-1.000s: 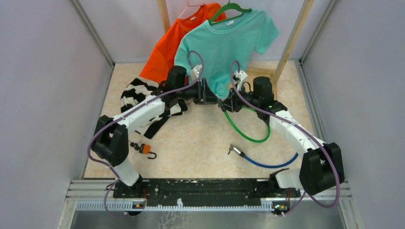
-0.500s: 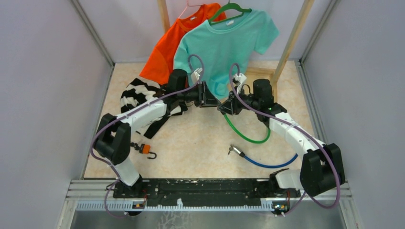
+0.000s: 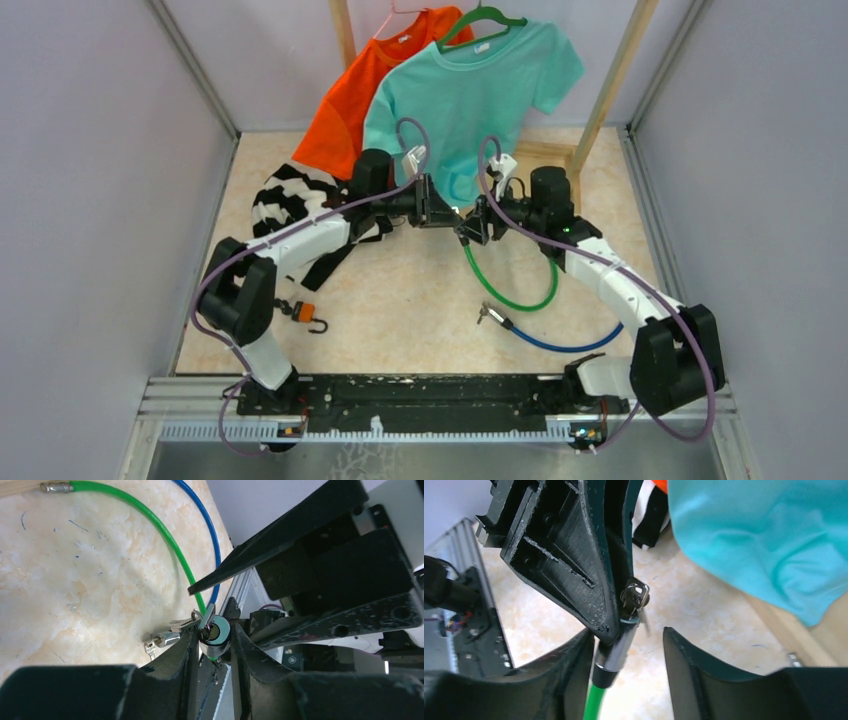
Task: Lock with the key
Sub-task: Pick up the lock from the center of the board.
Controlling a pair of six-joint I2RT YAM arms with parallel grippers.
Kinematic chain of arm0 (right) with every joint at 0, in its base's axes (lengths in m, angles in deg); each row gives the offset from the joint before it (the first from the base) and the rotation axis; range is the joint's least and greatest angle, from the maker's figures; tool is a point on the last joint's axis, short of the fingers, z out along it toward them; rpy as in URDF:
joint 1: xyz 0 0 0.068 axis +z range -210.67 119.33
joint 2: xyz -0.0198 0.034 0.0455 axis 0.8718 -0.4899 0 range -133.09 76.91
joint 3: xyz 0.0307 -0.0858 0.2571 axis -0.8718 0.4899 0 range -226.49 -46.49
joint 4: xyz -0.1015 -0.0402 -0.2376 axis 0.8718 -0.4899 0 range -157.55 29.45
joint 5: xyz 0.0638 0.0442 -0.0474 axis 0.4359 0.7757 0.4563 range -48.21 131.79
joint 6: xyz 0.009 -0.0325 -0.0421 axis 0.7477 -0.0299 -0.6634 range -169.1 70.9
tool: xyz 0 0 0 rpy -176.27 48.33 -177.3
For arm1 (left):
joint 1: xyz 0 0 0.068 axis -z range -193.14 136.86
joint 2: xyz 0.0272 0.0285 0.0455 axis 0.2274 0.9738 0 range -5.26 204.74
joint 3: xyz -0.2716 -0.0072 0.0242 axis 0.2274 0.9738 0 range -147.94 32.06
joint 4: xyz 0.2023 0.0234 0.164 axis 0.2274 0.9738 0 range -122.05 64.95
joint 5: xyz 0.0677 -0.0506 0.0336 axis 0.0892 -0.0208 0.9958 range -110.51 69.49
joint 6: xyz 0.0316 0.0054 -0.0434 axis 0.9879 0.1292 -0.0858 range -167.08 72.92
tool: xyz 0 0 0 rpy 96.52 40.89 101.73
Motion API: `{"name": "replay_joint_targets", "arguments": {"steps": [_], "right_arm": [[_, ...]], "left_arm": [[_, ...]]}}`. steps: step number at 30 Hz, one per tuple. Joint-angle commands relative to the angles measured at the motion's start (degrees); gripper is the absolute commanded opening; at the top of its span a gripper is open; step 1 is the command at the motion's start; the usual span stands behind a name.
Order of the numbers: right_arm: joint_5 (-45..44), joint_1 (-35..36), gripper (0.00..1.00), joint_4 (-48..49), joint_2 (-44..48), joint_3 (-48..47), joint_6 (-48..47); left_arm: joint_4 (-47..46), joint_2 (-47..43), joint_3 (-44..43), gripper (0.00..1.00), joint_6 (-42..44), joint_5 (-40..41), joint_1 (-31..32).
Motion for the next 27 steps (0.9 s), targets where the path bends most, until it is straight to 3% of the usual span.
{"name": "replay_joint_targets", "arguments": {"steps": [1,4,11,23,27], "right_arm": [[-2.43,0.42,0.58,0.21,4.19,-0.23,-6.26],[-2.08,0.34,0.72,-5.38,5.59,0.44,-11.25],[10.84,0.34,0.76,-8.16,7.57,5.02,-14.76],[20.58,2.85,0.60,10.80,1.70,9.58,-1.07],[19.83,4.01,0.40,12.81,0.30,9.03,-0.14]], "left_arm": [[-2.67,-2.04,-0.43,0.00,3.92,-2.61,-1.27],[-1.82,-2.37,-2.08,0.00,7.02,-4.11,-2.31],[-1.20,-2.63,-5.26,0.00,12.49,-7.65,-3.15],[-4.73,-2.94,-7.30,0.00,12.56,-10.76,-3.56],[-6.65,-2.85,-6.44,0.00,10.70,-11.21,-4.00]]}}
